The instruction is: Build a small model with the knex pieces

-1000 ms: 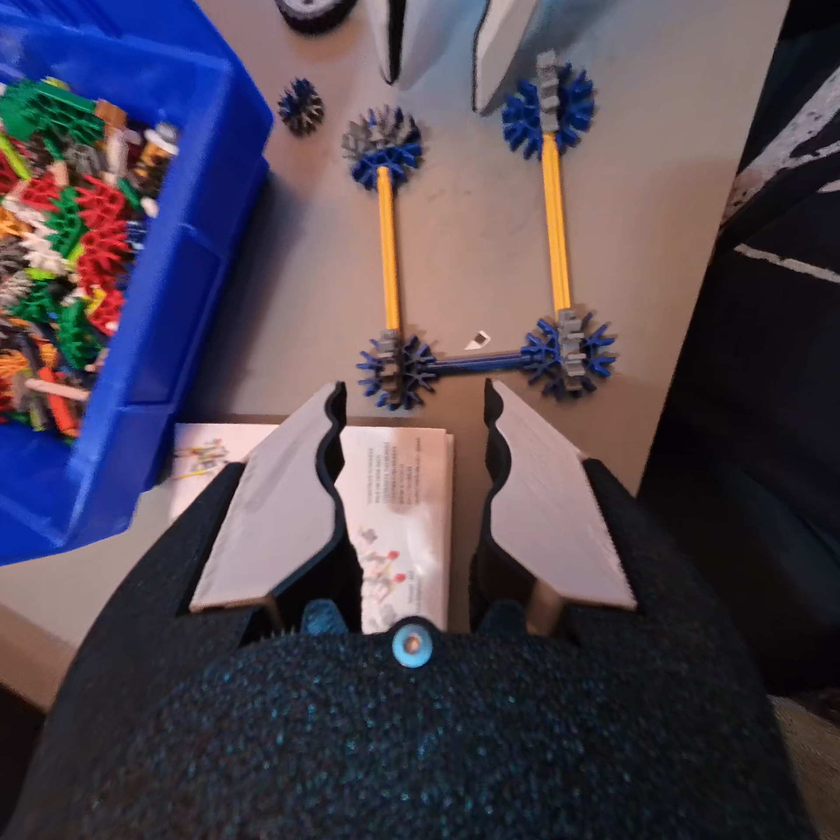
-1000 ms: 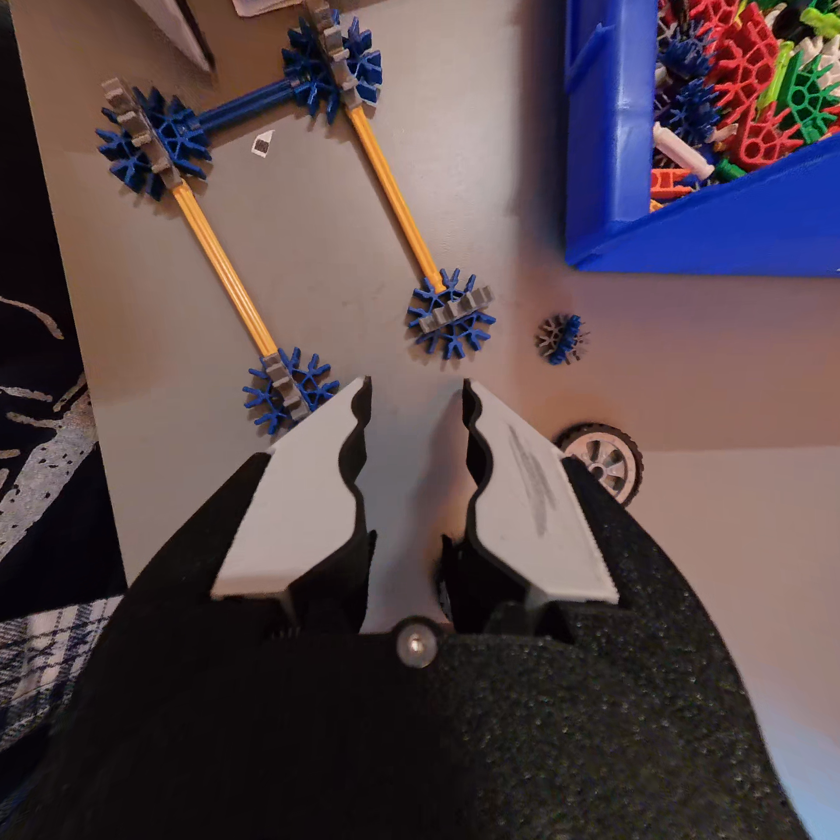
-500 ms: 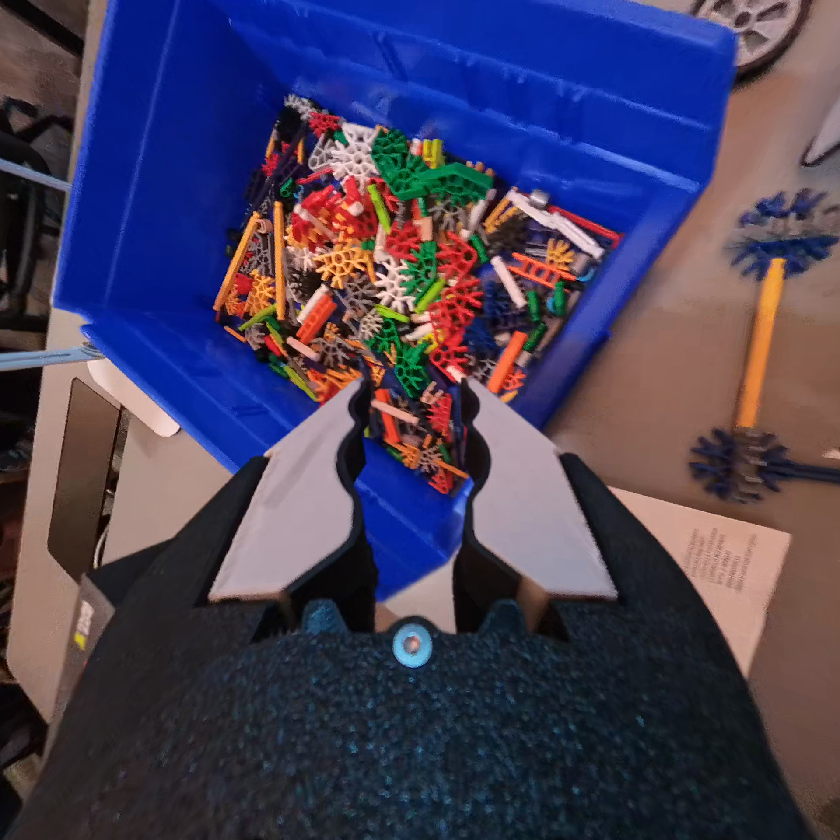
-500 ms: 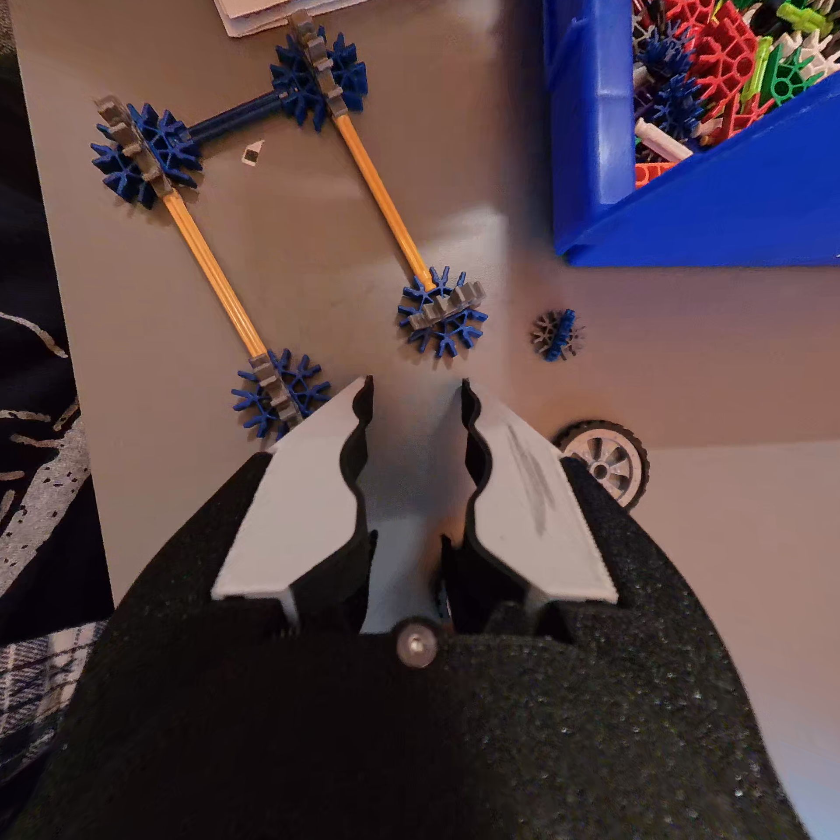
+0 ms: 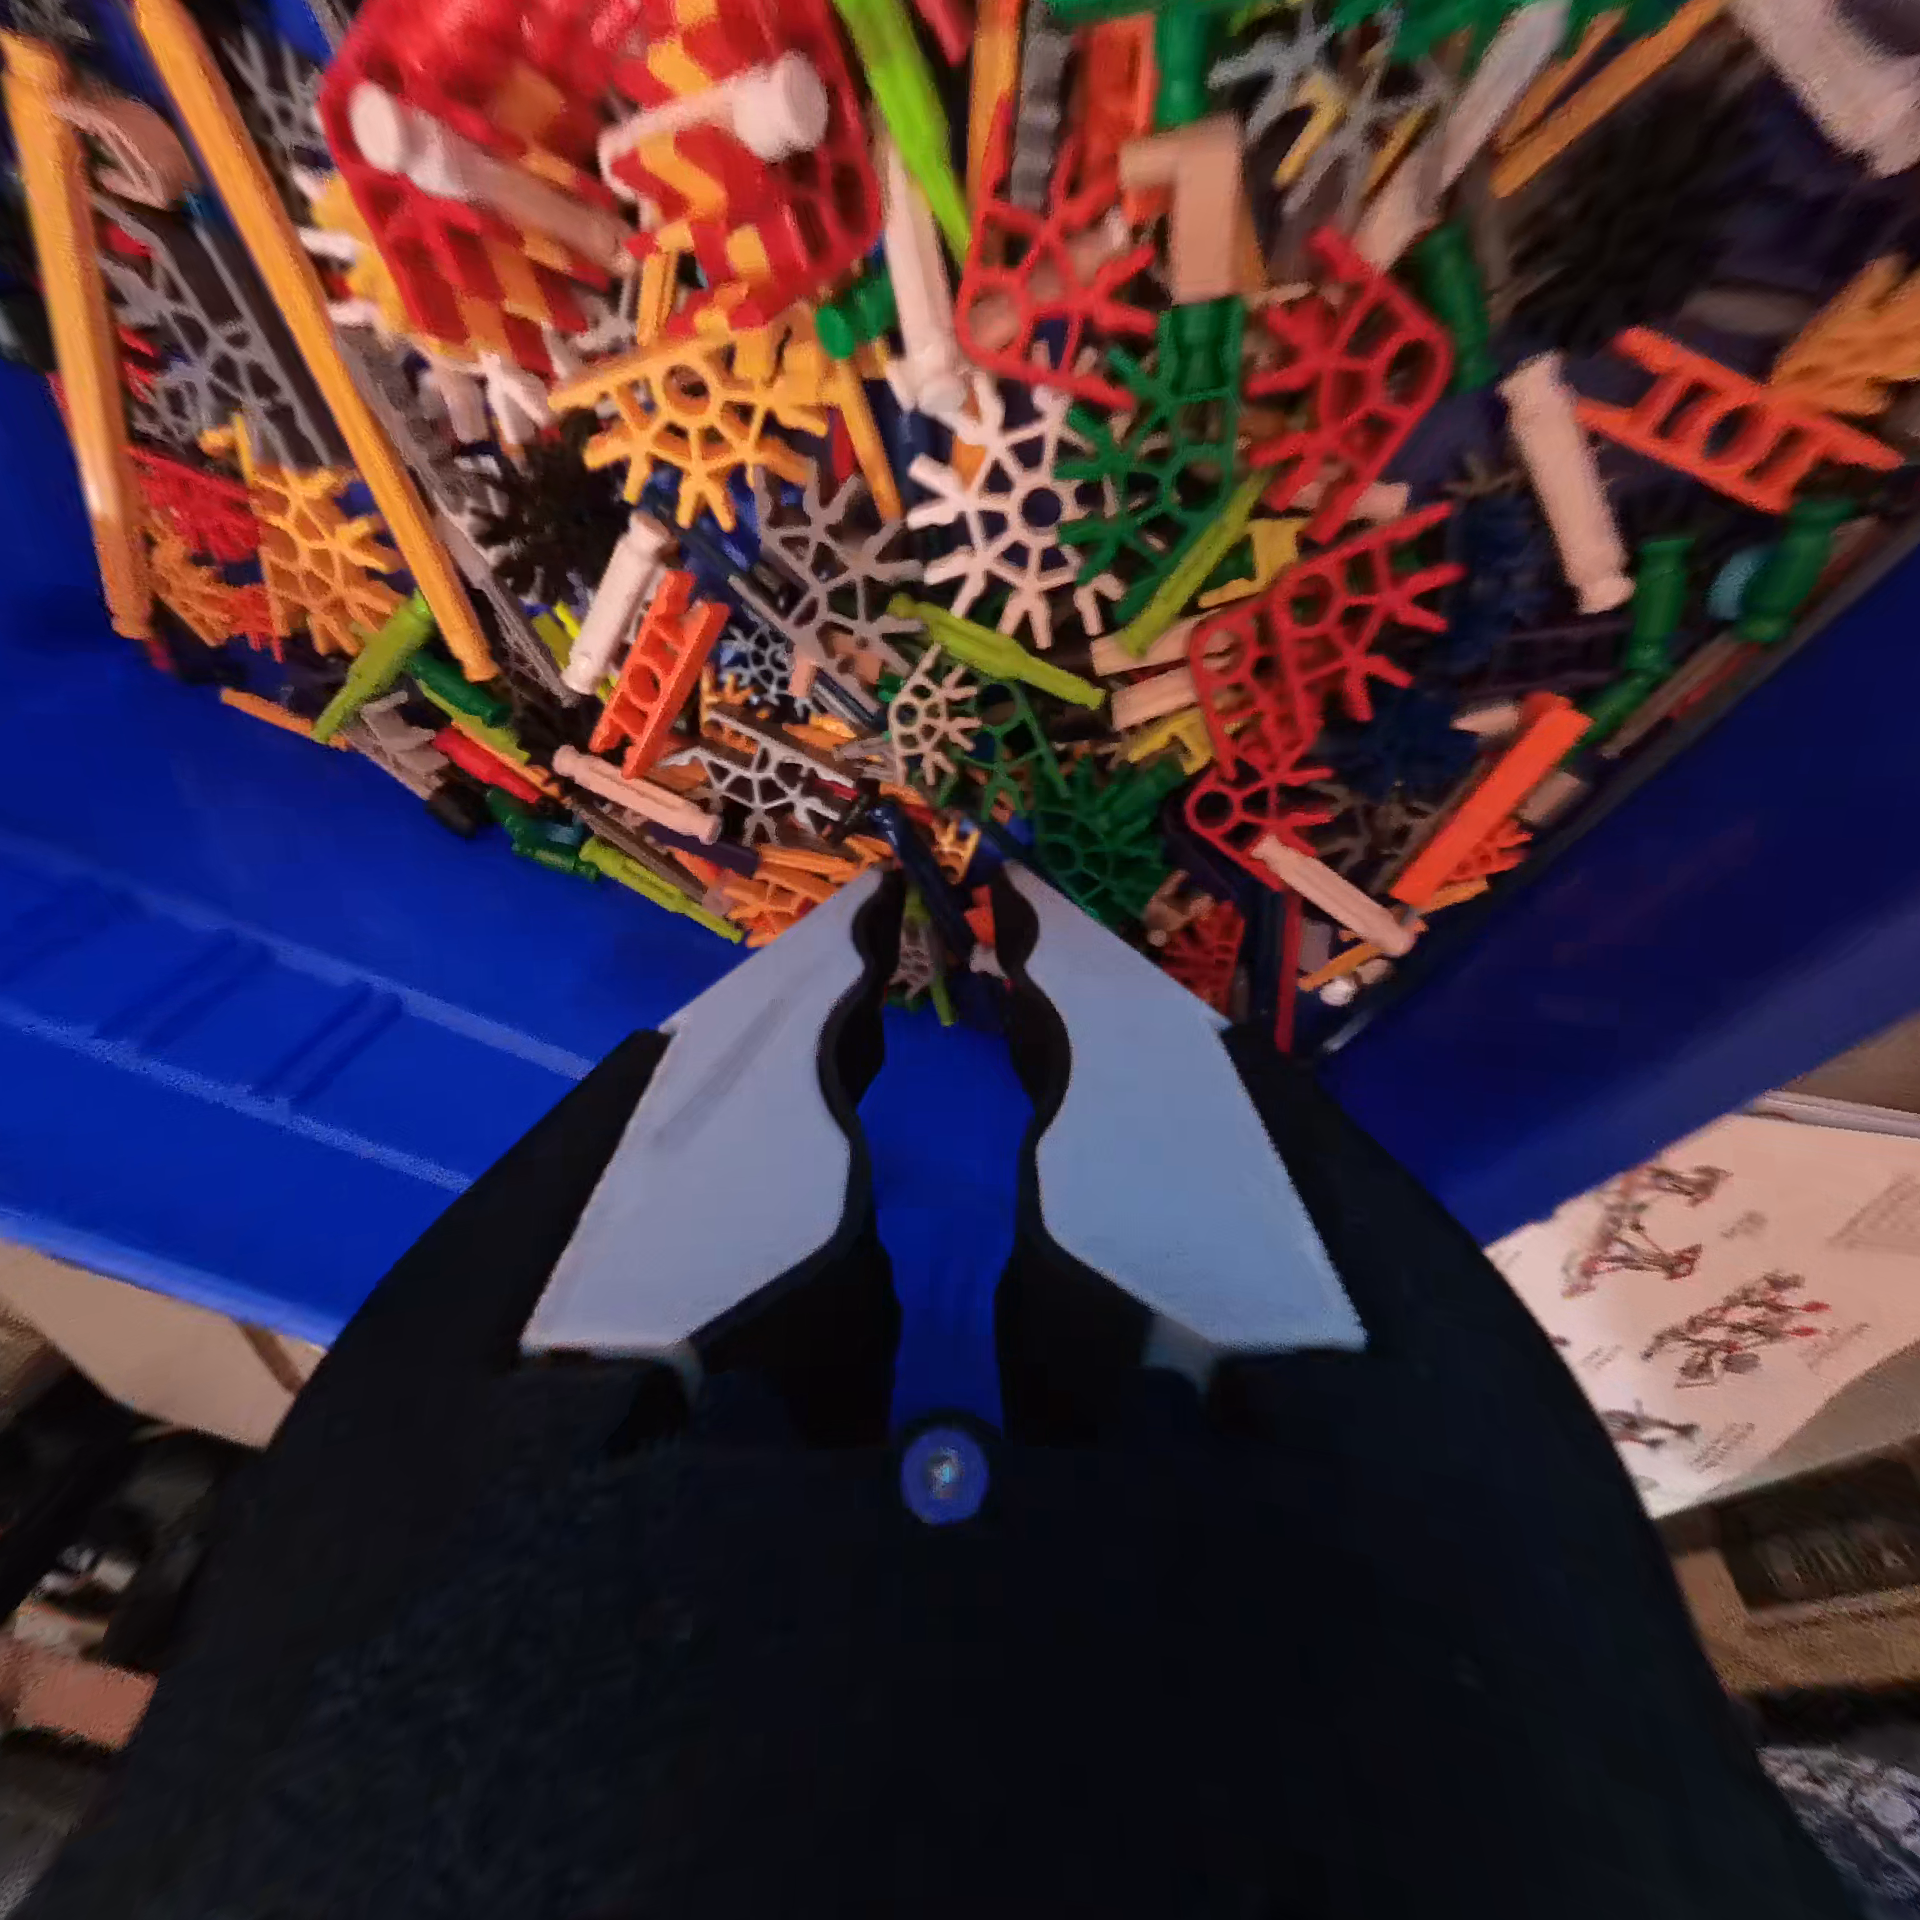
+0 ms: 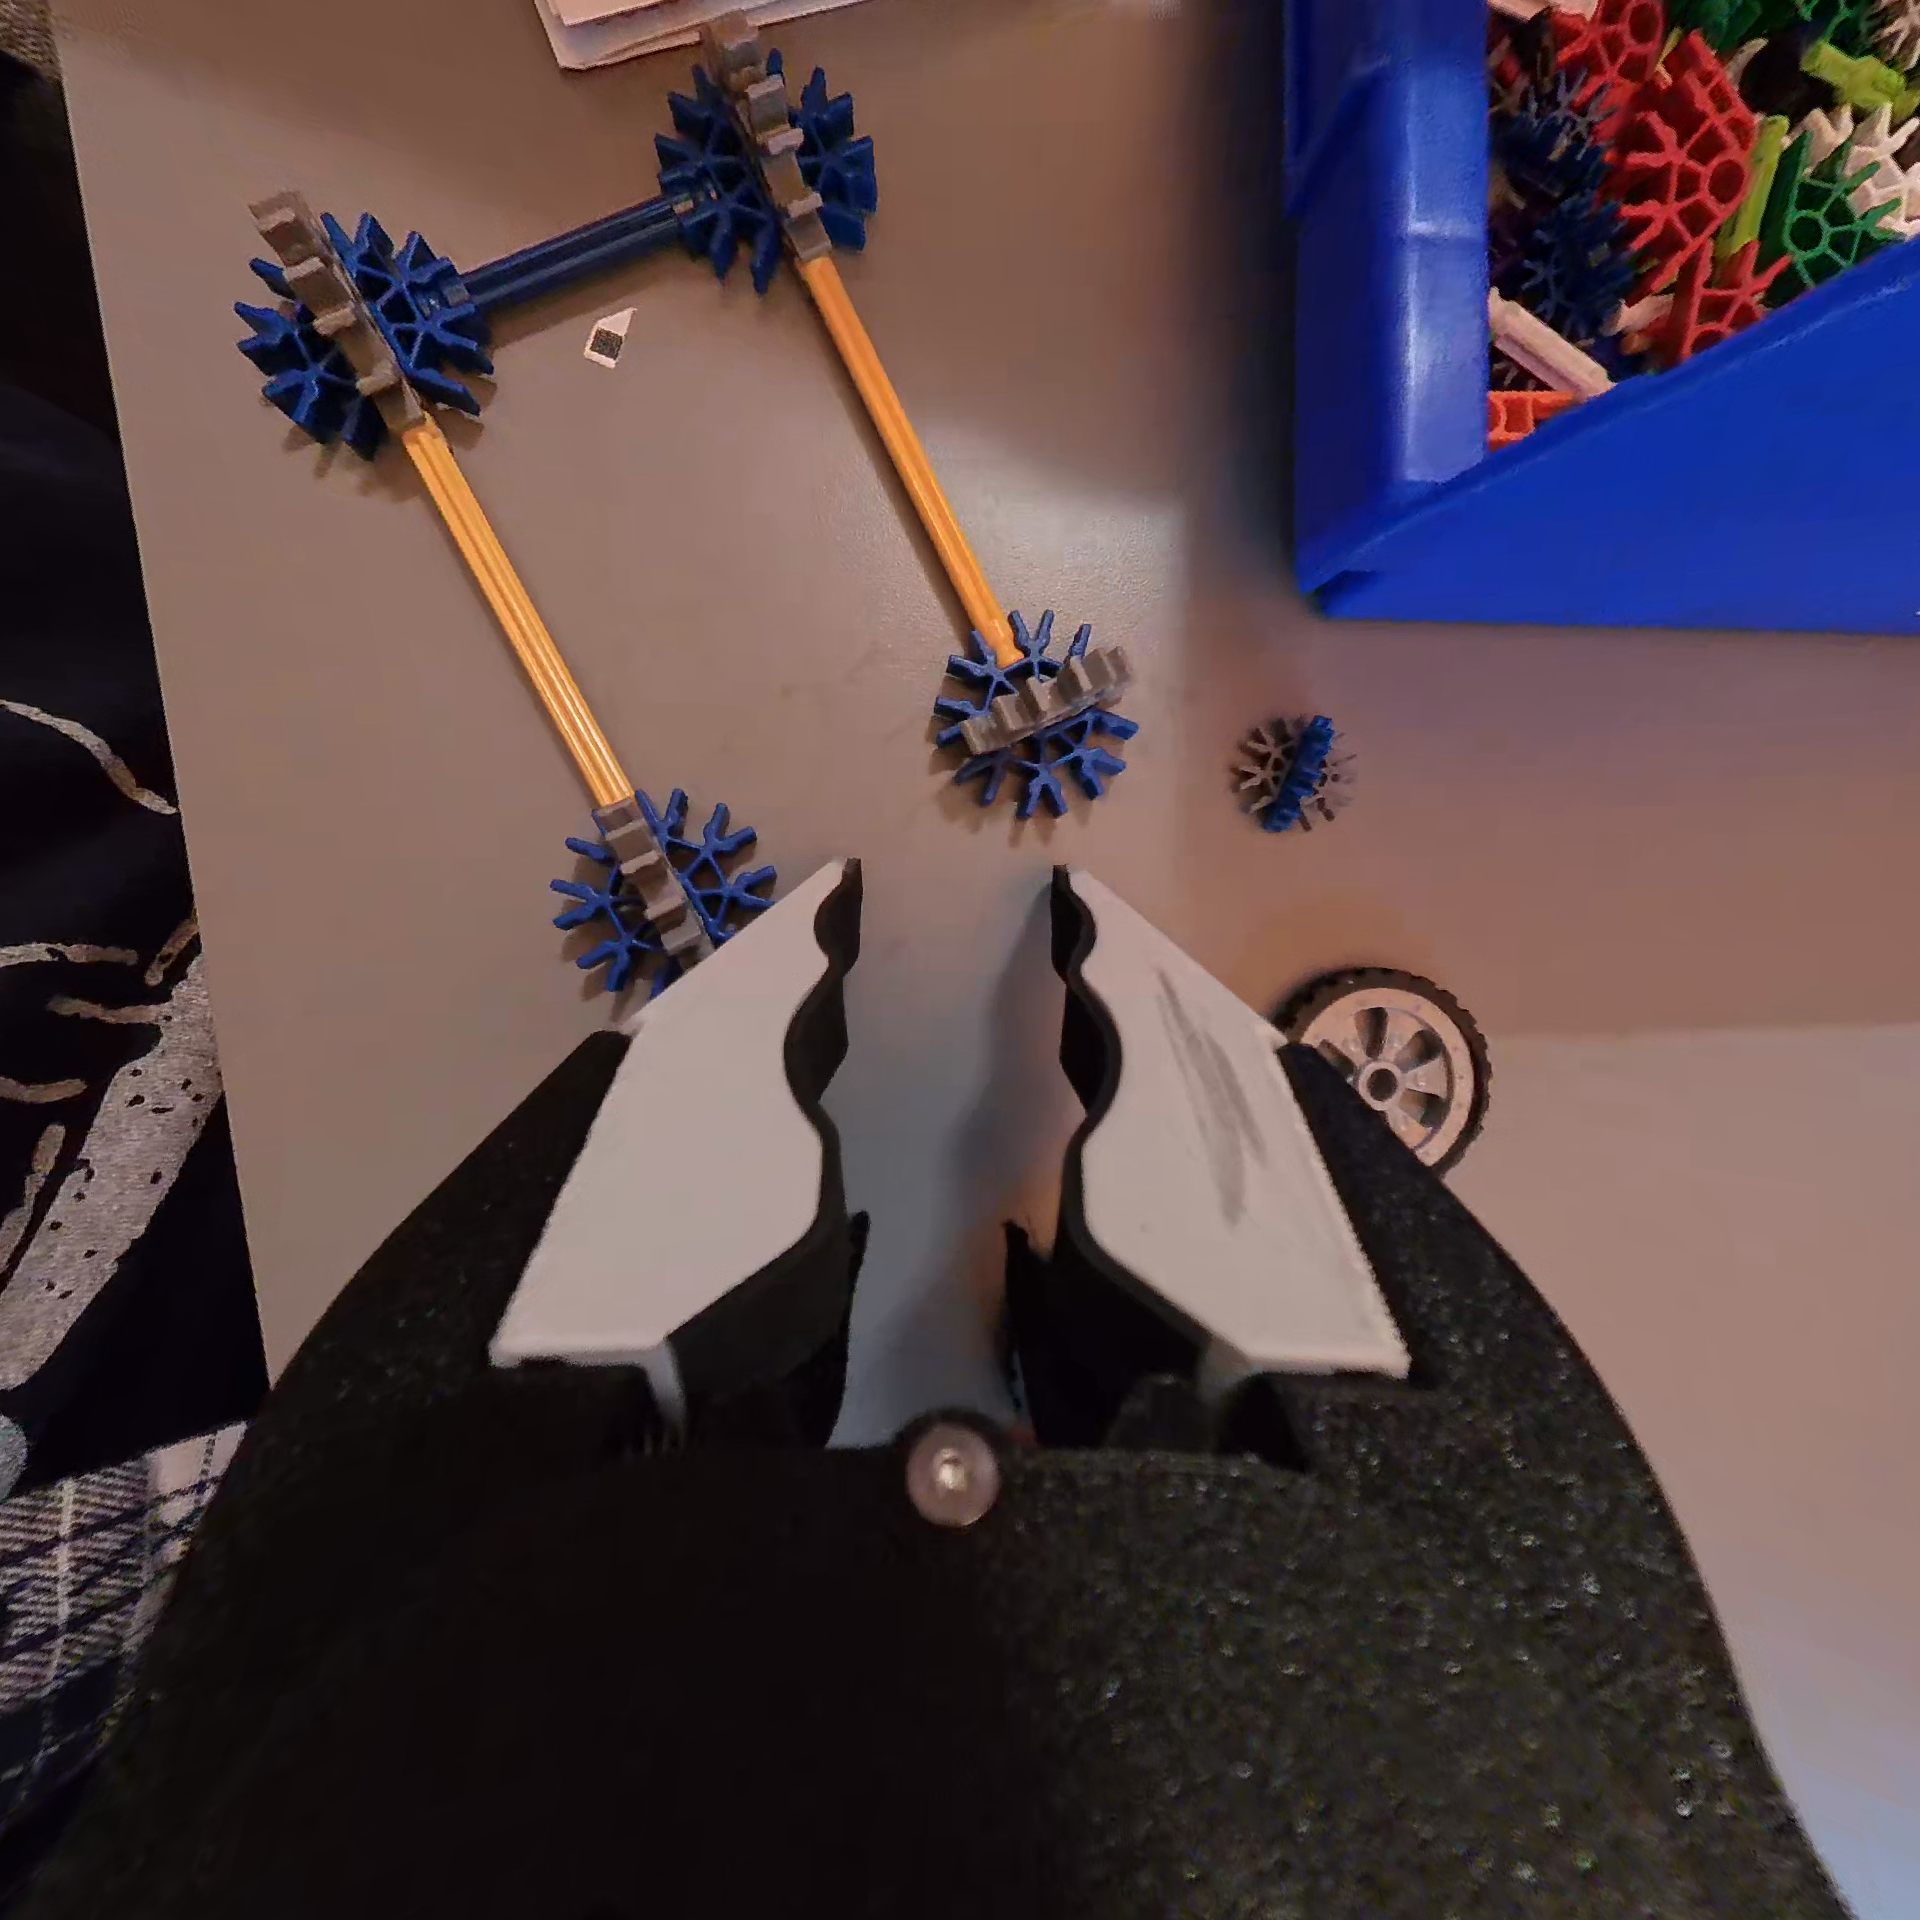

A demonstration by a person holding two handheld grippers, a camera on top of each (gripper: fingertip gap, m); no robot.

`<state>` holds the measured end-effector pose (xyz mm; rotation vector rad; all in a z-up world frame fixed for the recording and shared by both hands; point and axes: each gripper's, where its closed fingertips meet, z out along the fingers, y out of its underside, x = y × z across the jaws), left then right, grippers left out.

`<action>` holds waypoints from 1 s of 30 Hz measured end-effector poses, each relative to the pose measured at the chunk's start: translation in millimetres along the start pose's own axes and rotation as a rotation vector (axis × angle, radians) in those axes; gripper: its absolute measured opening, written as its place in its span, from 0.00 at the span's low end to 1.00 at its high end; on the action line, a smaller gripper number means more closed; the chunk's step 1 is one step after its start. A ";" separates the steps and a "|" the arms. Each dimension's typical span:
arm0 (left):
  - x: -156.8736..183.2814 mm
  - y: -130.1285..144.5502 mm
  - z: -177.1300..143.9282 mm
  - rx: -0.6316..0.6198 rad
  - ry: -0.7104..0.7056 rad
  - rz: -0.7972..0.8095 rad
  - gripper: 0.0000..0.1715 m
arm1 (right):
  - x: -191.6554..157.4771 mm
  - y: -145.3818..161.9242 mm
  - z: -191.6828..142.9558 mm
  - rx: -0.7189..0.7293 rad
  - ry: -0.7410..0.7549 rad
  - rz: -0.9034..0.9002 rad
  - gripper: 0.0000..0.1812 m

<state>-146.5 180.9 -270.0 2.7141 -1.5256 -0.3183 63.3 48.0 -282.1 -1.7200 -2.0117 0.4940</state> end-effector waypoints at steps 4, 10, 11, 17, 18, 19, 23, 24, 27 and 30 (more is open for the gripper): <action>-10.7 -2.6 6.9 -0.020 0.003 -0.032 0.07 | -0.8 0.1 -0.4 -0.004 0.005 -0.012 0.20; -8.6 -2.8 8.0 -0.026 0.028 -0.035 0.08 | -1.4 0.5 -1.1 -0.008 0.012 -0.025 0.20; -9.4 -3.7 8.0 -0.019 0.021 -0.030 0.06 | -1.3 0.4 -1.1 -0.009 0.013 -0.028 0.20; -7.2 -9.8 6.8 0.044 -0.031 -0.019 0.01 | -1.6 0.7 -1.6 -0.011 0.016 -0.035 0.20; -5.4 -9.7 6.3 0.048 -0.032 -0.009 0.01 | -1.6 0.6 -1.6 -0.012 0.017 -0.036 0.20; -3.5 -9.9 5.2 0.053 -0.035 -0.001 0.02 | -1.5 0.6 -1.6 -0.012 0.017 -0.037 0.20; -3.5 -13.8 -5.6 0.126 -0.061 -0.015 0.02 | -1.0 1.8 -2.3 -0.015 0.018 -0.039 0.21; -6.6 -15.8 -10.9 0.165 -0.075 -0.035 0.02 | -0.3 2.3 -2.7 -0.017 0.021 -0.039 0.21; -10.8 -19.1 -30.4 0.292 -0.088 -0.084 0.02 | 1.7 1.3 -4.2 -0.008 0.026 -0.032 0.21; -7.3 -24.2 -54.4 0.453 -0.066 -0.131 0.01 | 5.8 -5.6 -9.2 0.034 0.035 -0.011 0.21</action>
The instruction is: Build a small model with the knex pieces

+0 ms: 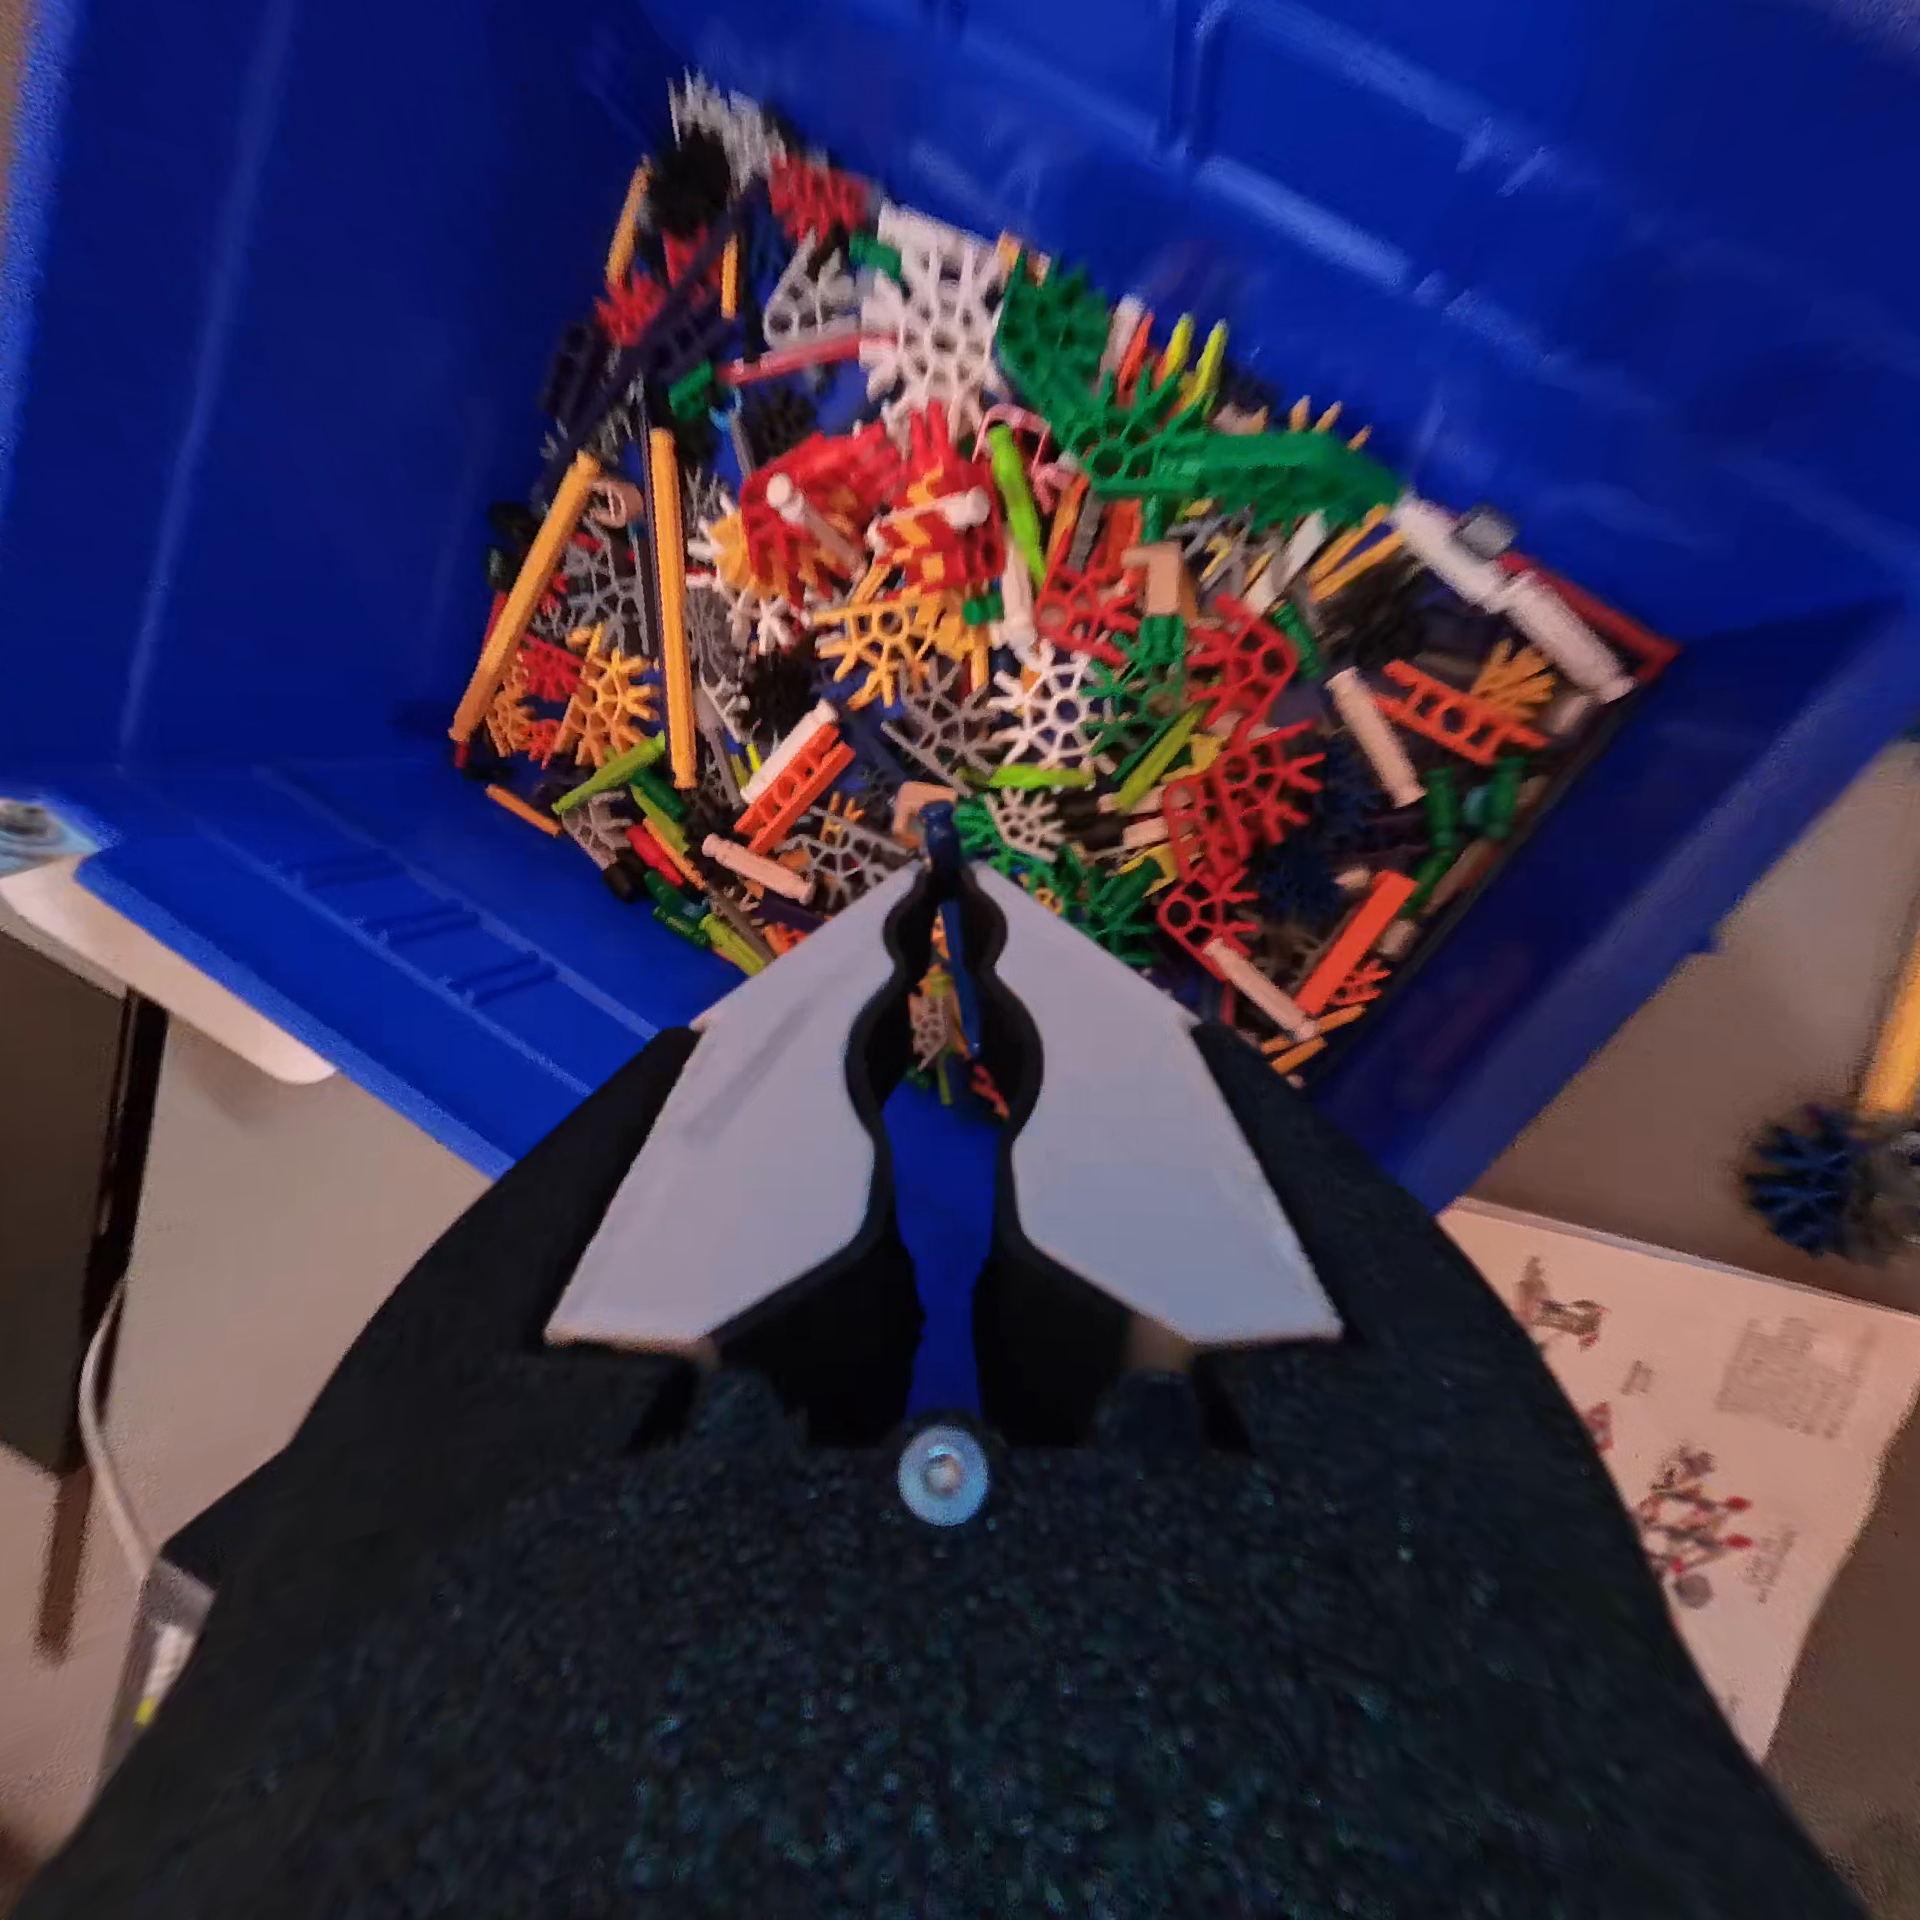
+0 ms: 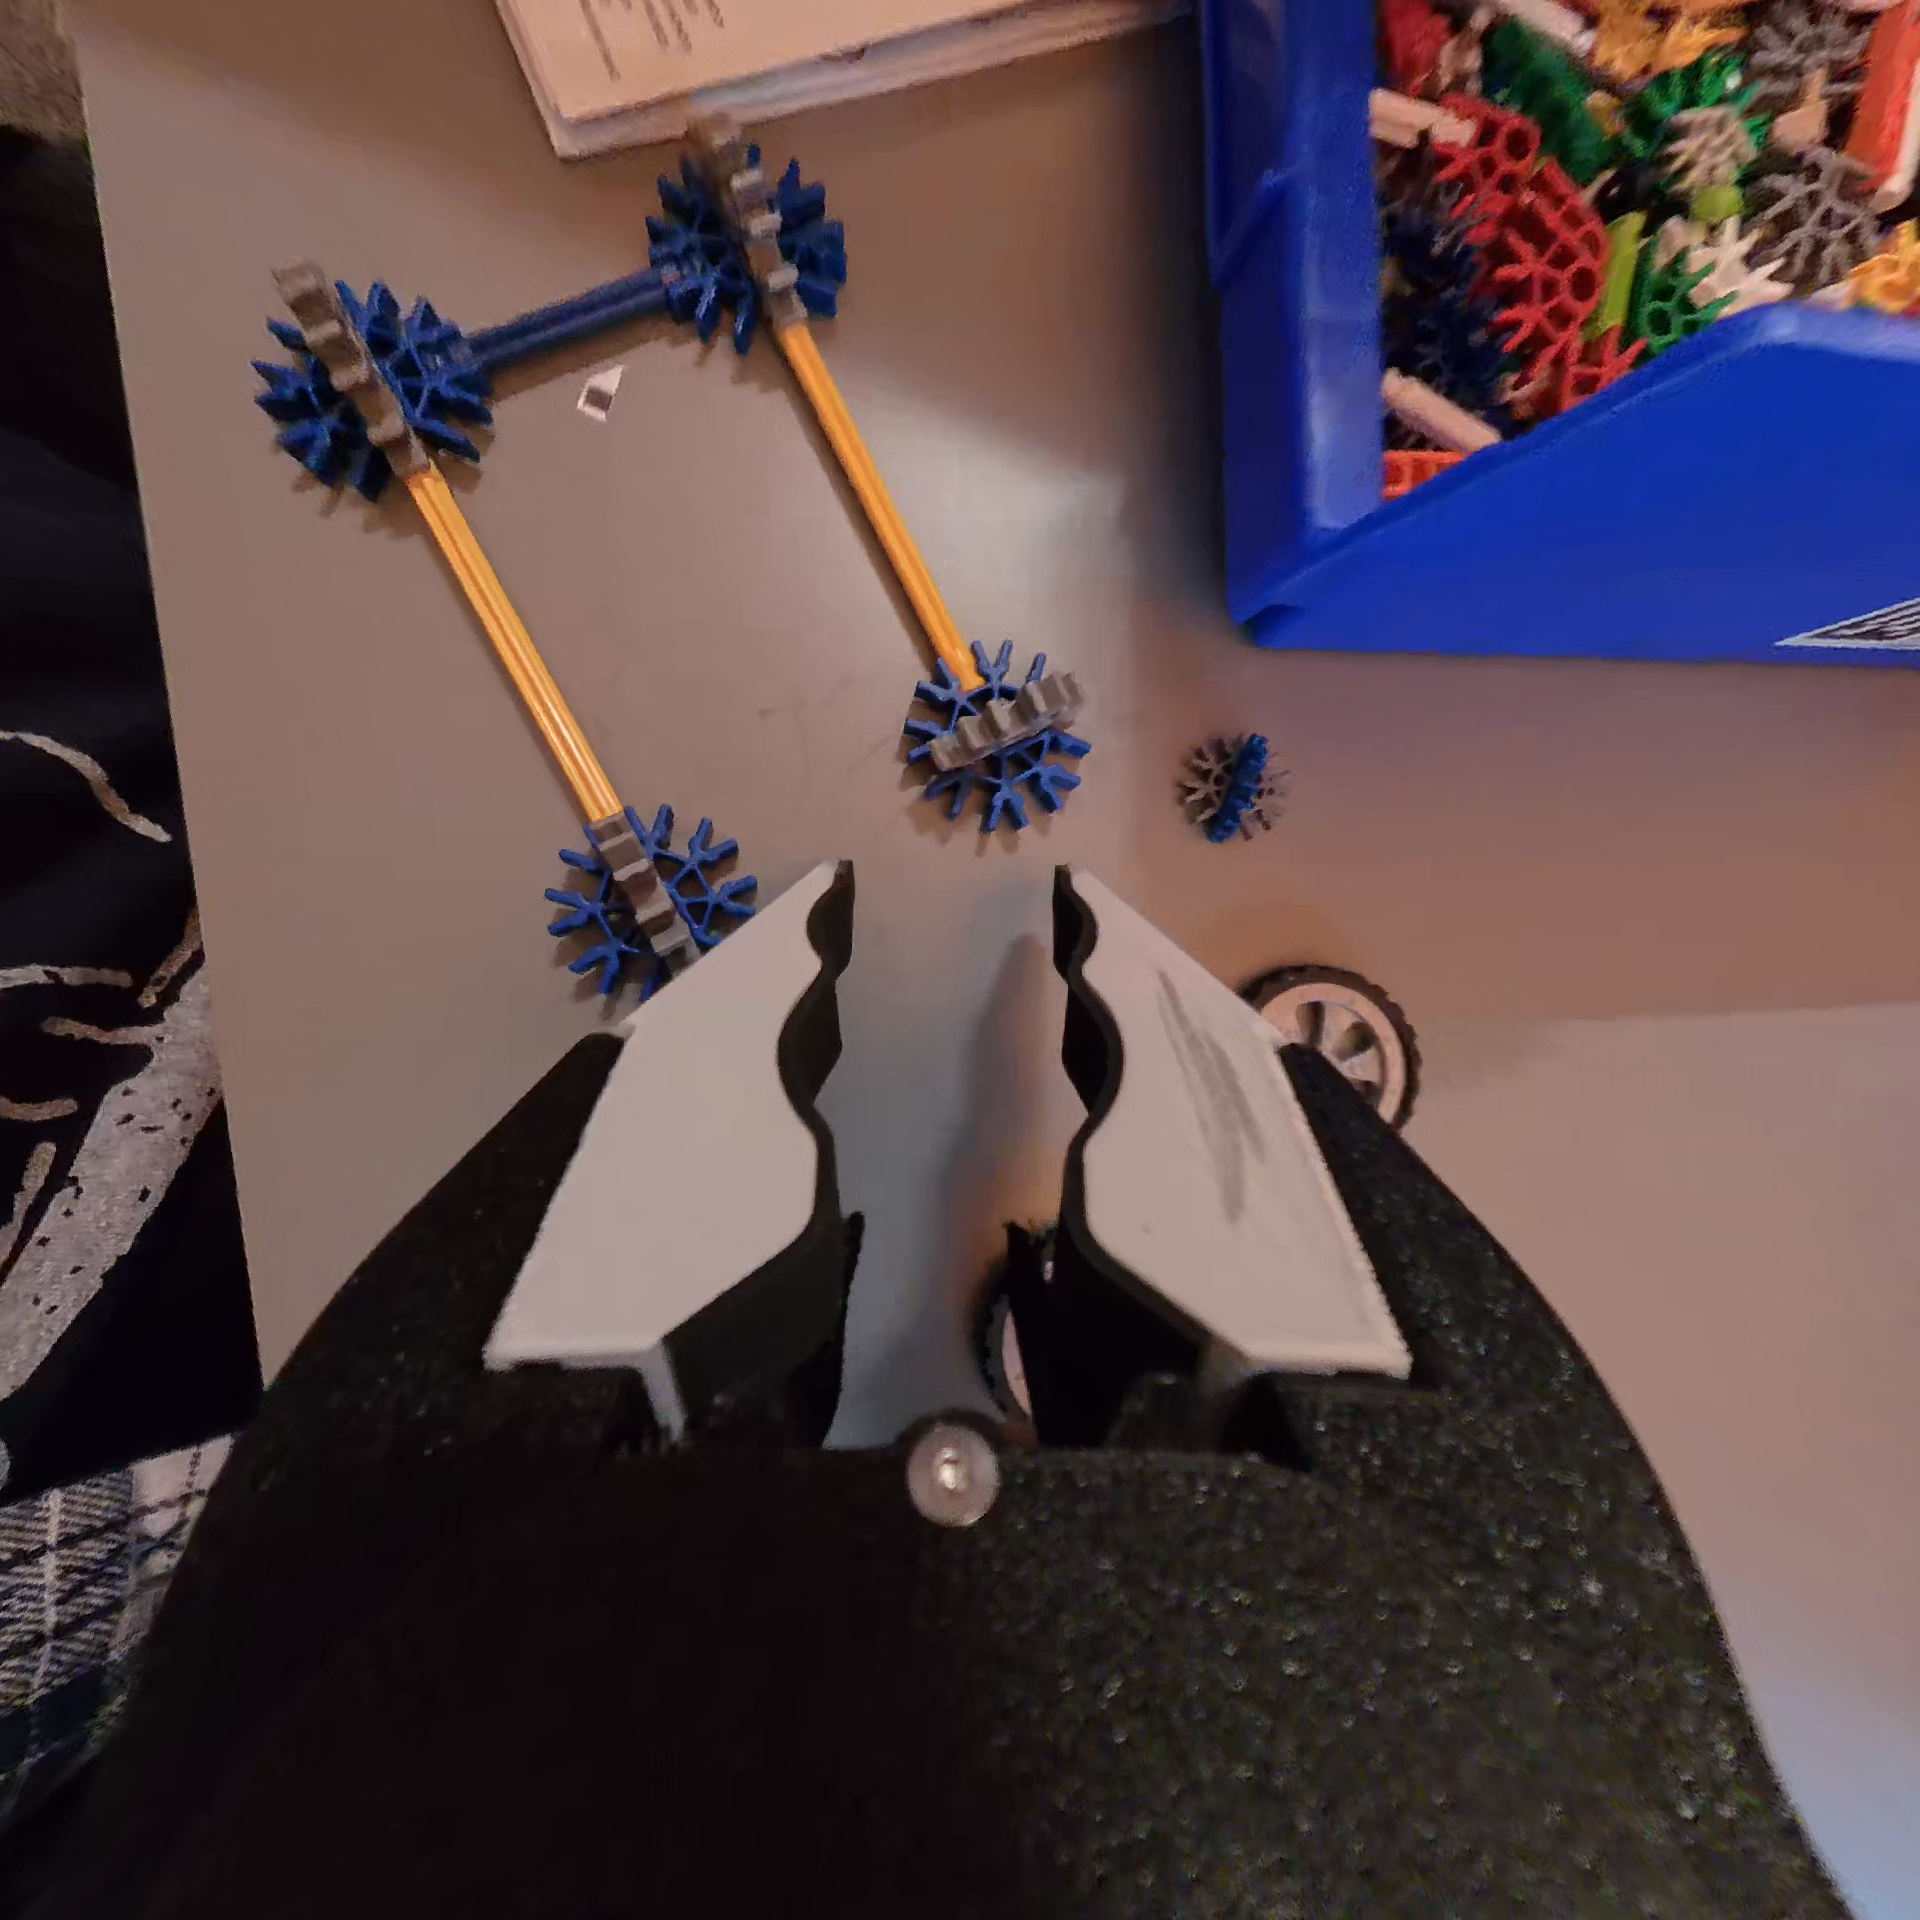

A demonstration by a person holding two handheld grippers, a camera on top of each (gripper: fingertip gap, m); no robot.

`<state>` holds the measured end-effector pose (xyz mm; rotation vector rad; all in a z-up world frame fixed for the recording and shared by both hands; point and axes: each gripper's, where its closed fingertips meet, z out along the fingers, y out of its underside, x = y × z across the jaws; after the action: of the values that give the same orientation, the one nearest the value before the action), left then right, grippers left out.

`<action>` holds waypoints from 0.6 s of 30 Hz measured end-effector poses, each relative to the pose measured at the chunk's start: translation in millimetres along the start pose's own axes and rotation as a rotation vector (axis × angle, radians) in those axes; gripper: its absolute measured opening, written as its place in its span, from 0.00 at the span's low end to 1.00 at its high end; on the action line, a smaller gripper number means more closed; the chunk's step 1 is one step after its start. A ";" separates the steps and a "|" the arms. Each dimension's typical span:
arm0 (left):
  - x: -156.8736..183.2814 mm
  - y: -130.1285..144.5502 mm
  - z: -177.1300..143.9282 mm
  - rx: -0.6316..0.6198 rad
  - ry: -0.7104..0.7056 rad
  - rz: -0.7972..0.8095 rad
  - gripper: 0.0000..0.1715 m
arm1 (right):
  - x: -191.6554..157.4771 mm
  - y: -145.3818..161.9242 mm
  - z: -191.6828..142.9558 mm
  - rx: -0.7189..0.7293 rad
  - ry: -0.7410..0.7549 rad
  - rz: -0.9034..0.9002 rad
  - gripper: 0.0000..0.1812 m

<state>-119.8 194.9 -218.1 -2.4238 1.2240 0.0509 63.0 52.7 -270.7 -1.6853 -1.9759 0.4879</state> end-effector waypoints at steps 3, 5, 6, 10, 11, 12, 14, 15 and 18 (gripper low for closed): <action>15.6 -16.5 -24.5 0.160 0.035 -0.029 0.01 | 10.4 -10.5 -8.5 0.068 0.031 0.042 0.21; 31.7 -30.7 -44.0 0.274 0.047 -0.027 0.01 | 22.1 -20.8 -17.8 0.141 0.071 0.089 0.21; 46.5 -39.9 -54.5 0.339 0.082 -0.022 0.01 | 28.1 -27.0 -23.4 0.186 0.087 0.120 0.21; 101.5 -71.2 -90.1 0.569 0.126 0.013 0.01 | 44.3 -53.7 -52.3 0.401 0.093 0.245 0.20; 119.6 -77.6 -96.8 0.622 0.172 0.013 0.01 | 46.6 -59.4 -59.3 0.452 0.087 0.266 0.20; 135.4 -82.3 -101.3 0.664 0.207 0.012 0.01 | 48.4 -64.5 -65.7 0.496 0.086 0.278 0.19; 161.7 -88.4 -104.1 0.724 0.266 0.007 0.01 | 47.6 -71.5 -73.8 0.554 0.071 0.285 0.16; 171.7 -91.1 -104.0 0.750 0.293 -0.005 0.01 | 44.7 -73.7 -74.6 0.567 0.046 0.292 0.16; 187.5 -96.9 -103.6 0.827 0.353 -0.057 0.01 | 36.2 -76.8 -71.1 0.573 -0.006 0.297 0.16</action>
<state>54.0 63.0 -130.5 -1.7594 1.0216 -0.7726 38.0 71.9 -164.5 -1.5872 -1.3977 1.0508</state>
